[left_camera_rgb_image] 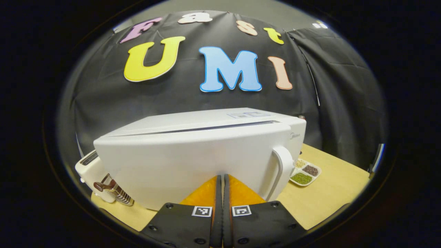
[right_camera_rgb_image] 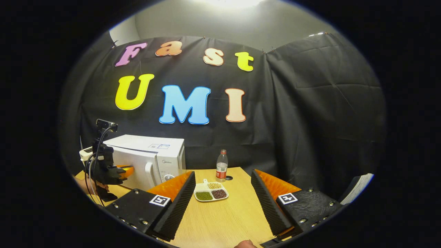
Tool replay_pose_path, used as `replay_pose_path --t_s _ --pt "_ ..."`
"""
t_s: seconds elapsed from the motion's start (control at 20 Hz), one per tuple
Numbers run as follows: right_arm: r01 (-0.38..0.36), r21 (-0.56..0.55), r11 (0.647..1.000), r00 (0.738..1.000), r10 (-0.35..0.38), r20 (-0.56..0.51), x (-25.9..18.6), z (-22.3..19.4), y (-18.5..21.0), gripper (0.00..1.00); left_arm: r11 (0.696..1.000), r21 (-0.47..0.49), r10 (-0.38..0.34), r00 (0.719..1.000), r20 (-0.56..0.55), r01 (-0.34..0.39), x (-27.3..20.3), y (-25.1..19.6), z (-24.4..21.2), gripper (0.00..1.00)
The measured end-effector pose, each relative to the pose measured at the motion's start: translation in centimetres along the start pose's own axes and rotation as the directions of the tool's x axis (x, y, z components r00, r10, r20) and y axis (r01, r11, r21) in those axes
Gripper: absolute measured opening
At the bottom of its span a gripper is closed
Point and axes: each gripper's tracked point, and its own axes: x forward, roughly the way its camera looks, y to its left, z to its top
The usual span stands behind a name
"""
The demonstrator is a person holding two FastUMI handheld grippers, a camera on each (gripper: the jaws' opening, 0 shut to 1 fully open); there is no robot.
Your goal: Open the microwave oven with the left hand, put the food in, and close the microwave oven.
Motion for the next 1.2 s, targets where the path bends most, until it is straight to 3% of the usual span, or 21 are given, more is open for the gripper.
replay_pose_path --t_s 0.45,0.55,0.7,0.9,1.2 --pt "-0.013 -0.014 1.0 1.0 0.013 0.001 0.7 0.4 0.7 0.98 0.999 -0.006 0.038 0.999 0.029 -0.038 1.1 0.1 0.1 0.07" --pt "-0.026 -0.016 1.0 1.0 0.026 0.001 0.6 0.5 1.3 0.98 0.999 -0.025 0.026 1.0 -0.012 -0.026 1.2 -0.5 -0.6 0.1" --pt "-0.045 -0.022 0.999 0.999 0.045 0.014 0.5 1.0 2.0 0.98 0.999 -0.008 0.036 0.999 -0.004 -0.036 1.3 -0.6 -0.2 0.07" --pt "-0.082 -0.013 0.997 0.996 0.082 0.036 0.2 1.8 2.7 0.98 0.999 0.005 0.031 0.998 0.062 -0.032 -1.5 -0.8 3.0 0.07" --pt "-0.18 0.006 0.984 0.979 0.179 0.093 -2.0 3.4 3.6 0.98 0.997 -0.011 0.079 0.985 0.156 -0.078 -9.8 -1.0 7.4 0.07"
